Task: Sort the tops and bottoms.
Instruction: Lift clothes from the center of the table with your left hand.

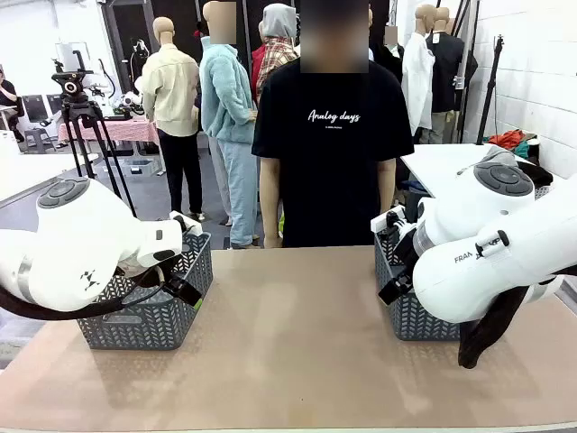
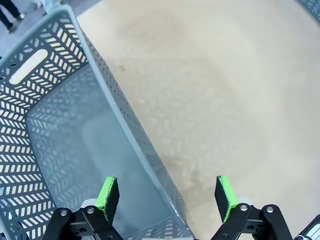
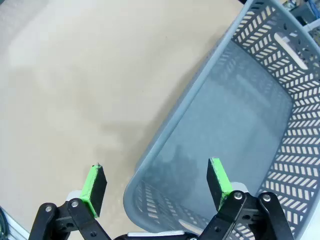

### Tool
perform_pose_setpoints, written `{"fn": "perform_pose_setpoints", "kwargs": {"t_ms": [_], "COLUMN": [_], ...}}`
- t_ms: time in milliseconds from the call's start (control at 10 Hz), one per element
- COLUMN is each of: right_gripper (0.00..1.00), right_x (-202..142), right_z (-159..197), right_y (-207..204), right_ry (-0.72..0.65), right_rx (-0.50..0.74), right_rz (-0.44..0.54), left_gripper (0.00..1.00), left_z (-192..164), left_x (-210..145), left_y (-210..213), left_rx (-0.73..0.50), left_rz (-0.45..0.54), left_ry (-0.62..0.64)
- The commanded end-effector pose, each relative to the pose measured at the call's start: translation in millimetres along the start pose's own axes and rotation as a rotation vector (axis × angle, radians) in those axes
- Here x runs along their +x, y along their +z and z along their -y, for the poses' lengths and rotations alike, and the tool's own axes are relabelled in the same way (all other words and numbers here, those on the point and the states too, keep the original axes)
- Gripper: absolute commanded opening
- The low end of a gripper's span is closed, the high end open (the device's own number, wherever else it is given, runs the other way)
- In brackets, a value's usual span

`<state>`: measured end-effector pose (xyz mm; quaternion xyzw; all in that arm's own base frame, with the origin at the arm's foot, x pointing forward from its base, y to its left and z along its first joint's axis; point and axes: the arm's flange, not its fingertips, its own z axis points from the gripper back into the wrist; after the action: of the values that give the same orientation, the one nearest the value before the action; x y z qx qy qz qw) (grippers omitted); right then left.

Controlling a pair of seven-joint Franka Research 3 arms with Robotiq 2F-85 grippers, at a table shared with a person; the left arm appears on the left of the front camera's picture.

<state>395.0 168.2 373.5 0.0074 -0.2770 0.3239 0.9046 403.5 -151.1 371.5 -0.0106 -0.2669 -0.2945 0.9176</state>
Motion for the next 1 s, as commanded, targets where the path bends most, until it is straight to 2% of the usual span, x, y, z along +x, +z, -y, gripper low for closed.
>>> {"fn": "perform_pose_setpoints", "kwargs": {"t_ms": [0, 900], "right_gripper": [1.0, 1.0], "right_x": [0.0, 0.0], "right_z": [0.0, 0.0], "right_y": [0.0, 0.0], "right_ry": [0.0, 0.0], "right_rx": [0.0, 0.0], "right_rz": [0.0, 0.0], "left_gripper": [1.0, 1.0], "left_z": [0.0, 0.0], "left_x": [0.0, 0.0], "left_y": [0.0, 0.0], "left_rx": [0.0, 0.0], "left_rz": [0.0, 0.0], "left_ry": [0.0, 0.0]}}
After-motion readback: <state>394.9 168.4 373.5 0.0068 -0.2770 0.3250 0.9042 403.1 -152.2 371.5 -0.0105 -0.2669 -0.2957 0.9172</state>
